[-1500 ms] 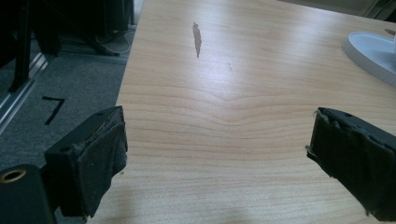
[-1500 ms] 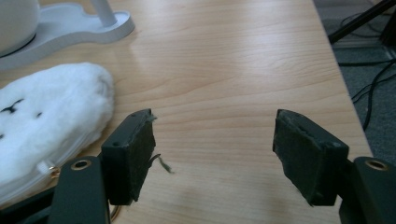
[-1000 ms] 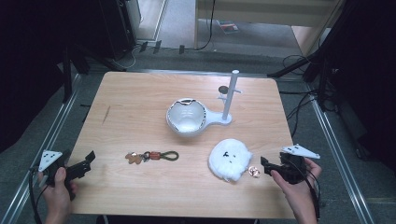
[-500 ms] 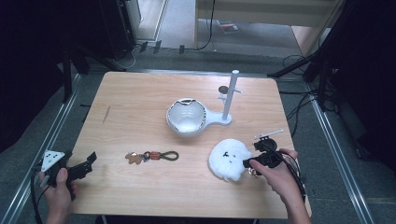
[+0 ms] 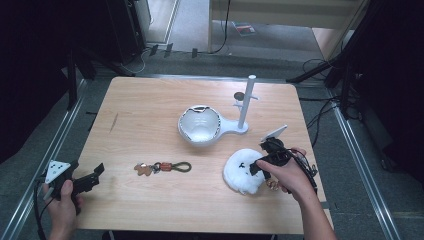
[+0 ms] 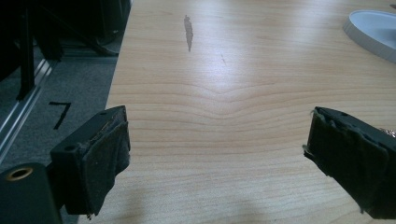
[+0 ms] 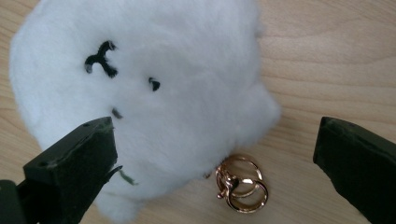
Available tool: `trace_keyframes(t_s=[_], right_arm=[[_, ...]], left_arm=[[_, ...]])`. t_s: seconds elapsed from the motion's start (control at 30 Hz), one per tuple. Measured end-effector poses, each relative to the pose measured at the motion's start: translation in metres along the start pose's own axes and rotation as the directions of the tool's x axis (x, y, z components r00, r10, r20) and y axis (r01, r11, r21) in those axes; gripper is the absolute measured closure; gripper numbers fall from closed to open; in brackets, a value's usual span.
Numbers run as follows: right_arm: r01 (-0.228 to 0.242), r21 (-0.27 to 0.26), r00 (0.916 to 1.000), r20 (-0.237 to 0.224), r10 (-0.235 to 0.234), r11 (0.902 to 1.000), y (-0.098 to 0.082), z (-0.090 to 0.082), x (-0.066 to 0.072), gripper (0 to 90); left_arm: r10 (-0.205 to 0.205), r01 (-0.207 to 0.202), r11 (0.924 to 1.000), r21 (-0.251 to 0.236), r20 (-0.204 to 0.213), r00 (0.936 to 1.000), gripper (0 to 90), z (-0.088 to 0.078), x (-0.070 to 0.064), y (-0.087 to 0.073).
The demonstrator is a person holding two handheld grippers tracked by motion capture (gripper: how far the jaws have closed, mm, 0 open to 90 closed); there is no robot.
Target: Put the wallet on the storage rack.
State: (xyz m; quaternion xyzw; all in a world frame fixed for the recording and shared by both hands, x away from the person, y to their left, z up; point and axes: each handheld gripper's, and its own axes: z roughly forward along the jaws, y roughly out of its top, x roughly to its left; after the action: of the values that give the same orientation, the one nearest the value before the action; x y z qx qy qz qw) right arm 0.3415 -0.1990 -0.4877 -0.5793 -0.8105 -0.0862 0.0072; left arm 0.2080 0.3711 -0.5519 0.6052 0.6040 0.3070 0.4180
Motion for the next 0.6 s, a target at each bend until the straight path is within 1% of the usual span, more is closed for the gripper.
trace_keyframes(t_s=[0.07, 0.1, 0.2, 0.23, 0.3, 0.37, 0.4, 0.5, 0.6], right_arm=[[0.0, 0.005, 1.0, -0.007, 0.0, 1.0, 0.002, 0.002, 0.001, 0.0], [-0.004, 0.008, 0.9999, -0.01, 0.004, 1.0, 0.006, 0.006, 0.001, 0.0], [-0.018, 0.015, 0.9998, 0.001, 0.018, 0.9997, 0.009, 0.011, 0.001, 0.0], [-0.023, 0.021, 0.9997, -0.001, 0.023, 0.9995, 0.012, 0.016, 0.002, 0.0], [-0.021, 0.027, 0.9998, 0.0, 0.021, 0.9994, 0.012, 0.019, 0.003, 0.0], [-0.006, 0.039, 1.0, 0.002, 0.006, 0.9992, 0.013, 0.025, 0.01, 0.0], [-0.007, 0.04, 1.0, 0.001, 0.007, 0.9992, 0.013, 0.027, 0.012, 0.0], [-0.009, 0.043, 0.9999, -0.007, 0.009, 0.9991, 0.013, 0.032, 0.013, 0.0], [-0.005, 0.034, 1.0, 0.002, 0.005, 0.9994, 0.012, 0.033, 0.014, 0.0]], left_arm=[[0.0, 0.0, 1.0, 0.0, 0.001, 1.0, 7.0, 0.0, 0.0, 0.0], [0.001, -0.001, 1.0, 0.002, 0.002, 1.0, 7.0, 0.0, 0.0, 0.0], [0.003, -0.003, 1.0, 0.003, 0.005, 1.0, 7.0, 0.0, 0.0, 0.0], [0.003, -0.003, 1.0, 0.003, 0.006, 1.0, 7.0, 0.0, 0.0, 0.0], [0.0, 0.0, 1.0, 0.002, 0.007, 1.0, 7.0, 0.0, 0.0, 0.0], [0.001, -0.001, 1.0, 0.005, 0.008, 1.0, 7.0, 0.0, 0.0, 0.0], [0.001, -0.001, 1.0, 0.005, 0.008, 1.0, 7.0, 0.0, 0.0, 0.0], [0.0, 0.0, 1.0, 0.004, 0.007, 1.0, 7.0, 0.0, 0.0, 0.0], [0.001, -0.001, 1.0, 0.005, 0.007, 1.0, 7.0, 0.0, 0.0, 0.0]])
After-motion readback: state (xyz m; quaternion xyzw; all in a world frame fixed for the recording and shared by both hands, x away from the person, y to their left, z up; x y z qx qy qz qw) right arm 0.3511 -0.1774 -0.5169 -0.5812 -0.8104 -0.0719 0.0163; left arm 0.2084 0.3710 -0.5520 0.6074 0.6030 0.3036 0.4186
